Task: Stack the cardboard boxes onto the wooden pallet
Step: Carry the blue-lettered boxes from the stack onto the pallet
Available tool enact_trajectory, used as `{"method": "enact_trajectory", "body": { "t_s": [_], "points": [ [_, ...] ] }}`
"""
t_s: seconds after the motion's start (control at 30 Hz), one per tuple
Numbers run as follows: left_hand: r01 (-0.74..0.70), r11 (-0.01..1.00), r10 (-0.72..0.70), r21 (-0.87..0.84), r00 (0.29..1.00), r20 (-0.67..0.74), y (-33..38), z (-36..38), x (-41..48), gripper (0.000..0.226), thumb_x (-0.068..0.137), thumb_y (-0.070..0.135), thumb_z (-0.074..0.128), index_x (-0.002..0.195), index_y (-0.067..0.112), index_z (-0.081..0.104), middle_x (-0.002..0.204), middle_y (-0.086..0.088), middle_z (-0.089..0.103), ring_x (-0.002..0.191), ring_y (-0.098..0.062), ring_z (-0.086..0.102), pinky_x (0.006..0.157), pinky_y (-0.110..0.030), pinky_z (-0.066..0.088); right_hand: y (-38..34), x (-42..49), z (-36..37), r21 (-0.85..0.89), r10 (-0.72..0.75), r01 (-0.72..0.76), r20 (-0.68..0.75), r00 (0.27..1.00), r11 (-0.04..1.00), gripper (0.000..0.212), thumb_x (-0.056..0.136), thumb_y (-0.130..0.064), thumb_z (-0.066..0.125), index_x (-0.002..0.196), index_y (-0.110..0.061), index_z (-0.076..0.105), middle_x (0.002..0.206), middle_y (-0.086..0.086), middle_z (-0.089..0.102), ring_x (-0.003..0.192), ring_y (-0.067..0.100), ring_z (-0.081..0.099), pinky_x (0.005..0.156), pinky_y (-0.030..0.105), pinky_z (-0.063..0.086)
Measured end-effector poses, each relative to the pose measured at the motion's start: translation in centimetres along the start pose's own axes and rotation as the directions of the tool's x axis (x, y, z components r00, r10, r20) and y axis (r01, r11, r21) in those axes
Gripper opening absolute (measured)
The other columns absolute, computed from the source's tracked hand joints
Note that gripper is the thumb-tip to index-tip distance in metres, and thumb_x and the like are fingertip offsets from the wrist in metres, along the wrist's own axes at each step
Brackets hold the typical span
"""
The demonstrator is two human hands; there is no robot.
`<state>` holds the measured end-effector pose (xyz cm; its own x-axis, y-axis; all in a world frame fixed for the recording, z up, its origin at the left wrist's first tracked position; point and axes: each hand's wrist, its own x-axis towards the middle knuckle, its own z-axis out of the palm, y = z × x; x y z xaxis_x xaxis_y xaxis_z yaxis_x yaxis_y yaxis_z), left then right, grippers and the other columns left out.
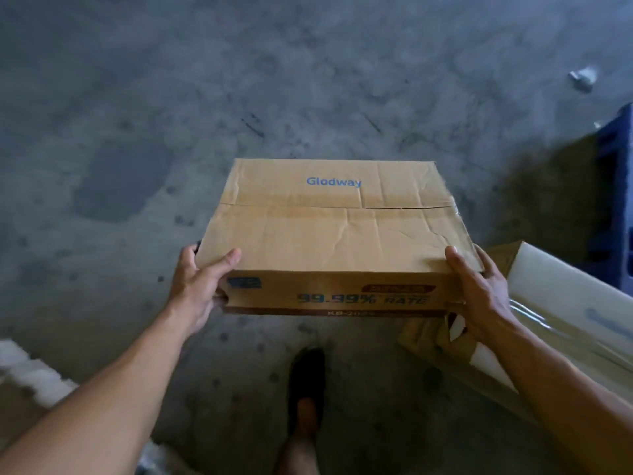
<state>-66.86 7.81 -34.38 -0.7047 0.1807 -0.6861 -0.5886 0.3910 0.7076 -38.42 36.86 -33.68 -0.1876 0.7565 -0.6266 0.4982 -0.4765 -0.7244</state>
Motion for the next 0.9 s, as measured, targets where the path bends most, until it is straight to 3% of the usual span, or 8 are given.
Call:
{"method": "enact_trajectory", "body": {
  "t_s": [0.2,0.3,0.37,0.43,0.53,0.67,0.8,0.9],
  "points": [
    [-0.176,0.973,0.157,-0.146,0.978,-0.134,1.4,-2.5,-17.5,0.092,0.072,0.032,0.087,0.148,0.042,0.035,0.125,0.008,0.066,0.112,-0.023,0.066,0.084,-0.063,0.054,-7.4,-8.6,-6.8,0.023,-0.200,0.200,0.224,0.954,0.980,0.079,0.076,-0.058,0.073,0.147,-0.047,0.039,0.140,-0.007,0.043,0.108,0.017,0.058,0.088,0.042,0.057],
    [-0.274,0.934,0.226,-0.229,0.950,-0.215,0.8,-3.1,-25.8,0.092,0.072,0.026,0.085,0.149,0.042,0.036,0.122,0.009,0.067,0.096,-0.015,0.073,0.067,-0.046,0.060,-9.4,-12.6,-10.4,0.052,-0.273,0.271,0.326,0.905,0.961,0.082,0.077,-0.057,0.074,0.150,-0.045,0.037,0.150,-0.004,0.042,0.126,0.025,0.051,0.104,0.057,0.048],
    [-0.336,0.902,0.262,-0.271,0.925,-0.276,-0.2,-3.5,-31.9,0.094,0.068,0.029,0.086,0.148,0.043,0.037,0.116,0.013,0.065,0.082,-0.008,0.074,0.053,-0.035,0.058,-10.5,-15.8,-13.1,0.069,-0.335,0.334,0.382,0.861,0.940,0.083,0.078,-0.056,0.074,0.150,-0.044,0.037,0.147,-0.004,0.046,0.126,0.027,0.052,0.103,0.060,0.047],
    [-0.391,0.876,0.287,-0.283,0.894,-0.345,-1.2,-4.2,-37.6,0.096,0.063,0.035,0.087,0.146,0.046,0.039,0.119,0.015,0.061,0.084,-0.007,0.073,0.052,-0.033,0.057,-11.6,-18.9,-15.2,0.084,-0.406,0.411,0.423,0.810,0.908,0.083,0.078,-0.055,0.075,0.151,-0.043,0.037,0.132,-0.013,0.052,0.112,0.018,0.058,0.098,0.054,0.053],
    [-0.454,0.836,0.296,-0.307,0.845,-0.445,-2.7,-5.5,-44.7,0.091,0.070,0.032,0.086,0.144,0.050,0.038,0.130,0.013,0.045,0.107,-0.012,0.058,0.067,-0.041,0.058,-12.7,-23.2,-17.1,0.120,-0.456,0.466,0.517,0.724,0.876,0.083,0.078,-0.053,0.076,0.150,-0.042,0.037,0.123,-0.019,0.050,0.101,0.011,0.057,0.084,0.044,0.059],
    [-0.523,0.772,0.282,-0.362,0.791,-0.543,-5.6,-8.4,-52.8,0.086,0.076,0.022,0.084,0.142,0.054,0.038,0.115,0.017,0.043,0.097,-0.008,0.052,0.075,-0.048,0.055,-13.3,-29.0,-16.9,0.150,-0.504,0.530,0.594,0.626,0.835,0.071,0.079,-0.047,0.077,0.144,-0.043,0.047,0.130,-0.013,0.058,0.099,0.011,0.065,0.071,0.031,0.059],
    [-0.580,0.727,0.257,-0.368,0.726,-0.638,-9.7,-12.0,-59.4,0.067,0.077,0.020,0.083,0.112,0.070,0.055,0.112,0.018,0.056,0.097,-0.013,0.061,0.057,-0.038,0.060,-12.3,-34.6,-14.7,0.132,-0.549,0.623,0.633,0.545,0.771,0.069,0.078,-0.055,0.076,0.142,-0.045,0.051,0.129,-0.011,0.065,0.106,0.017,0.068,0.090,0.051,0.058],
    [-0.608,0.695,0.222,-0.384,0.690,-0.689,-12.8,-15.2,-62.4,0.067,0.083,0.016,0.078,0.125,0.062,0.053,0.120,0.015,0.060,0.104,-0.018,0.062,0.064,-0.045,0.060,-10.5,-38.3,-12.5,0.120,-0.508,0.621,0.703,0.498,0.775,0.088,0.069,-0.064,0.075,0.148,-0.047,0.040,0.140,-0.005,0.058,0.112,0.028,0.066,0.085,0.058,0.058]
  ]
}}
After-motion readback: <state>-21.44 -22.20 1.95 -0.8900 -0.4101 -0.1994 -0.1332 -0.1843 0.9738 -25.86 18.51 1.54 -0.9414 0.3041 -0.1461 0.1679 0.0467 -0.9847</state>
